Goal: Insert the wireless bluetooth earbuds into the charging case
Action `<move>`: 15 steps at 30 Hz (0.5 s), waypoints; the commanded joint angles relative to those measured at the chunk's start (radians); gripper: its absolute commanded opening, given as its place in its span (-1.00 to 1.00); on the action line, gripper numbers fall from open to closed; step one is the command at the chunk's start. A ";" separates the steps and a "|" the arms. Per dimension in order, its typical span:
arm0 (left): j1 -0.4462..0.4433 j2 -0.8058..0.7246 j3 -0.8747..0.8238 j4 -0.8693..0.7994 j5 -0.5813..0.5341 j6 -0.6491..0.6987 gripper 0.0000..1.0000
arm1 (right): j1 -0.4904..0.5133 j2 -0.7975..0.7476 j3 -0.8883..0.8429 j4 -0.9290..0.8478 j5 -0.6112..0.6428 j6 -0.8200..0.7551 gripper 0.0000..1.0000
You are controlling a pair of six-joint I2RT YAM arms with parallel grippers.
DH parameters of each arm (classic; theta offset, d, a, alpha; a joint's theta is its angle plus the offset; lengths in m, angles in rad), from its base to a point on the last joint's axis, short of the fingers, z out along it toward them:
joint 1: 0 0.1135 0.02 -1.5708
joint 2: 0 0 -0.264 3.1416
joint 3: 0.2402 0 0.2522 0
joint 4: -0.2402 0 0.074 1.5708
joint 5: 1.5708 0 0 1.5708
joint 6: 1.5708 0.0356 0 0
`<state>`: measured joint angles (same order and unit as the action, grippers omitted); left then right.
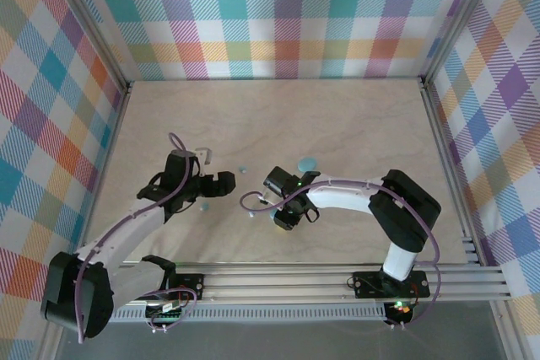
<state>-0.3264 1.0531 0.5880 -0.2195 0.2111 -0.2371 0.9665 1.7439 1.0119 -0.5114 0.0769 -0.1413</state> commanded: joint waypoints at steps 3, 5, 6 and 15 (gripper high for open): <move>-0.016 -0.124 -0.063 0.018 -0.041 0.050 0.84 | 0.018 -0.038 0.008 0.039 -0.109 -0.049 -0.33; -0.017 -0.171 -0.079 0.029 -0.034 0.059 0.81 | 0.016 -0.059 0.001 0.047 -0.106 -0.067 -0.37; -0.017 -0.195 -0.084 0.029 -0.030 0.068 0.79 | 0.015 -0.072 -0.002 0.051 -0.107 -0.074 -0.39; -0.041 -0.397 -0.121 0.108 -0.032 0.128 0.69 | 0.000 -0.195 0.006 0.014 -0.146 -0.154 -0.47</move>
<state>-0.3481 0.7162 0.4896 -0.1802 0.1848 -0.1474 0.9745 1.5974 1.0046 -0.4664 -0.0204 -0.2394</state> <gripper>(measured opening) 0.848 0.379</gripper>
